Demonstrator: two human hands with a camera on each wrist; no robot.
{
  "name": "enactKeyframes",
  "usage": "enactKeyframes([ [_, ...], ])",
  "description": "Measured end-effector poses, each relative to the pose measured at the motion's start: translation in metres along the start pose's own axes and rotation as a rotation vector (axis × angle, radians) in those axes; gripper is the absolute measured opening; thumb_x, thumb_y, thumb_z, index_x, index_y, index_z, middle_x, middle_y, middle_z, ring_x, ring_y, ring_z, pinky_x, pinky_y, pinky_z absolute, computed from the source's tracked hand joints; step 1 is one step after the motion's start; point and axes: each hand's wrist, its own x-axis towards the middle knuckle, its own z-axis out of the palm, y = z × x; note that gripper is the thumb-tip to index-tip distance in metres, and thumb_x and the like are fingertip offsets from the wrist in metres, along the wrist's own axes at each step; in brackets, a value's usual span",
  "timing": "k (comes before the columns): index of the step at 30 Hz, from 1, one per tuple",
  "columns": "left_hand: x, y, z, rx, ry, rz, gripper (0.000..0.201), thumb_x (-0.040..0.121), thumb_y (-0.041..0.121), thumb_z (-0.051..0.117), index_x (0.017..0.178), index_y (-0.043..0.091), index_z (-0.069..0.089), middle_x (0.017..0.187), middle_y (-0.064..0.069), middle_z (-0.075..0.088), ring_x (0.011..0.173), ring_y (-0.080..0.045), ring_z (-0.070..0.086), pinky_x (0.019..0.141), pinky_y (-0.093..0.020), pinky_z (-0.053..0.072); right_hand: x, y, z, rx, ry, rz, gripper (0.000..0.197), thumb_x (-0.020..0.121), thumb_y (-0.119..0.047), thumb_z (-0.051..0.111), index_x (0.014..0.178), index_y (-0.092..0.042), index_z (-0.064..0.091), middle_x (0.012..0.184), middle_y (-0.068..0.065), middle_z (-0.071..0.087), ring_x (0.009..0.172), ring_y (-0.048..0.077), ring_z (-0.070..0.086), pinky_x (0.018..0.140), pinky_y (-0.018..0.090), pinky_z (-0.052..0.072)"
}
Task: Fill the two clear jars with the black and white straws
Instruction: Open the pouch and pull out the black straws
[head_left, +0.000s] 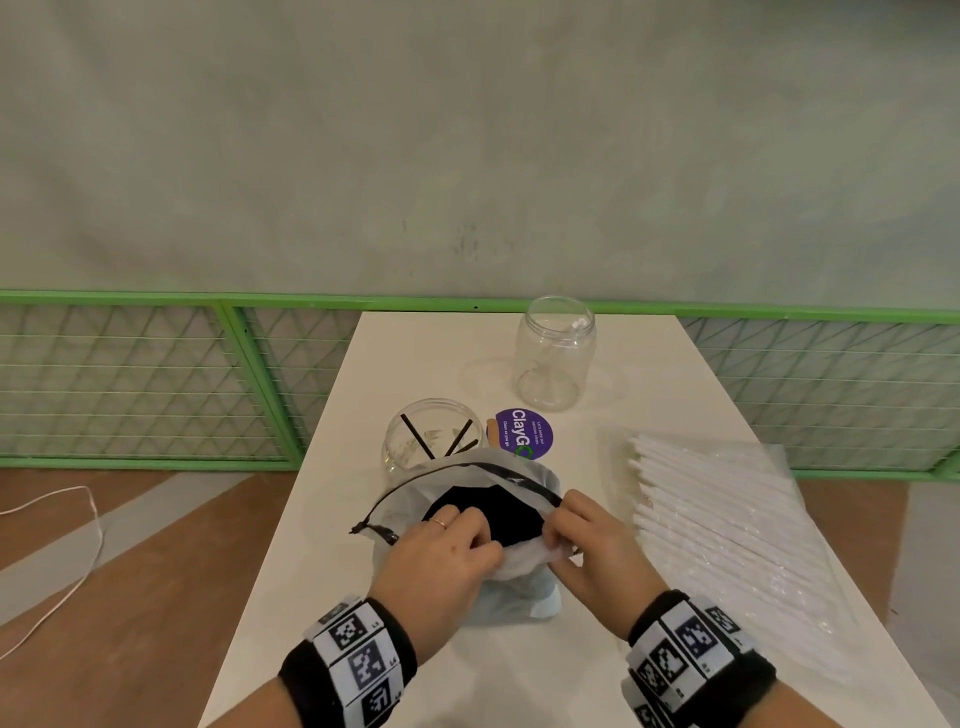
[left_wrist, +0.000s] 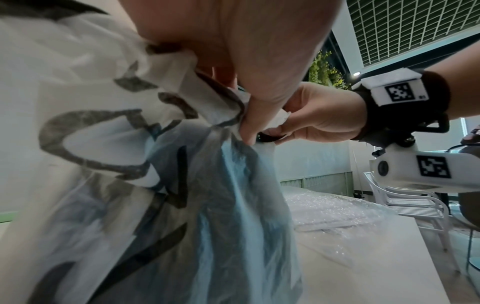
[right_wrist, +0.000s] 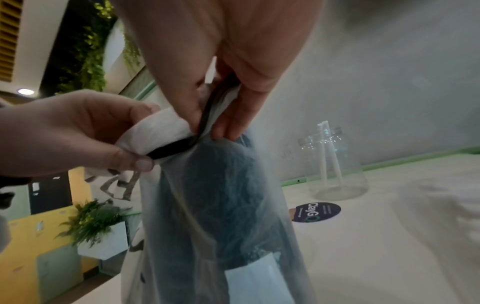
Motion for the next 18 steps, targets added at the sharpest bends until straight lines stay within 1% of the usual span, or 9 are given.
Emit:
enactKeyframes([
  [2,-0.003,0.001,0.0,-0.012,-0.05,0.001,0.02,0.061,0.014,0.066,0.073,0.026,0.053,0.083,0.007,0.053,0.066,-0.015,0.048,0.048,-0.025,0.035,-0.004,-0.004,0.0,0.123,0.006,0.038,0.007,0.078,-0.02,0.058,0.074,-0.021,0.051,0.081,-0.011,0.045,0.07,0.003,0.045,0.065,0.013,0.038],
  [4,-0.006,0.003,-0.001,0.001,-0.111,0.007,0.012,0.067,0.03,0.065,0.076,0.029,0.057,0.086,0.011,0.053,0.069,-0.012,0.05,0.052,-0.025,0.037,-0.004,-0.007,0.0,0.241,0.051,0.097,0.016,0.082,-0.029,0.057,0.067,-0.024,0.052,0.076,-0.01,0.046,0.068,0.005,0.047,0.064,0.012,0.037],
  [6,-0.009,0.006,-0.002,-0.024,-0.138,-0.01,0.018,0.073,0.049,0.056,0.079,0.032,0.059,0.088,0.014,0.054,0.071,-0.009,0.051,0.056,-0.025,0.041,-0.002,-0.006,0.0,0.274,0.12,0.202,0.026,0.08,-0.038,0.062,0.059,-0.028,0.049,0.071,-0.008,0.047,0.065,0.006,0.047,0.062,0.011,0.035],
  [8,-0.01,0.008,-0.005,-0.071,-0.128,-0.044,0.022,0.079,0.052,0.05,0.079,0.033,0.06,0.086,0.016,0.055,0.069,-0.007,0.052,0.058,-0.025,0.042,0.001,-0.004,0.002,0.265,0.141,0.269,0.029,0.071,-0.03,0.074,0.06,-0.031,0.047,0.072,-0.007,0.049,0.068,0.007,0.048,0.062,0.01,0.036],
  [10,-0.007,0.008,-0.009,-0.088,-0.066,-0.045,0.016,0.082,0.045,0.048,0.079,0.033,0.058,0.084,0.015,0.054,0.069,-0.009,0.054,0.058,-0.025,0.043,0.002,-0.004,0.003,0.295,0.107,0.309,0.03,0.068,-0.015,0.077,0.073,-0.033,0.054,0.081,-0.003,0.049,0.076,0.006,0.048,0.066,0.009,0.037],
  [12,-0.001,0.008,-0.017,-0.099,0.042,-0.072,0.011,0.077,0.04,0.053,0.084,0.03,0.054,0.088,0.011,0.052,0.077,-0.012,0.052,0.065,-0.026,0.042,0.002,-0.005,0.002,0.321,0.083,0.327,0.043,0.068,-0.007,0.078,0.086,-0.04,0.056,0.095,-0.002,0.045,0.085,0.003,0.047,0.074,0.007,0.038],
  [15,0.011,0.008,-0.03,-0.071,0.143,-0.156,0.042,0.063,0.044,0.065,0.102,0.031,0.052,0.111,0.006,0.048,0.102,-0.018,0.045,0.083,-0.032,0.037,0.003,-0.008,0.001,0.345,0.09,0.331,0.051,0.069,-0.001,0.078,0.092,-0.041,0.057,0.111,-0.002,0.037,0.098,-0.009,0.044,0.082,0.004,0.038],
  [17,0.019,0.005,-0.031,-0.01,0.055,-0.213,0.076,0.056,0.053,0.071,0.125,0.033,0.044,0.137,0.001,0.037,0.129,-0.026,0.033,0.102,-0.042,0.032,0.003,-0.007,0.0,0.366,0.083,0.341,0.053,0.068,0.002,0.077,0.099,-0.036,0.057,0.116,0.0,0.038,0.099,-0.014,0.044,0.081,0.003,0.039],
  [18,0.023,0.002,-0.029,0.02,-0.013,-0.24,0.092,0.055,0.058,0.071,0.135,0.033,0.034,0.146,-0.002,0.028,0.138,-0.029,0.023,0.109,-0.047,0.025,0.003,-0.006,0.0,0.37,0.072,0.35,0.054,0.068,0.001,0.077,0.103,-0.035,0.056,0.116,0.0,0.042,0.1,-0.012,0.045,0.081,0.004,0.039],
])
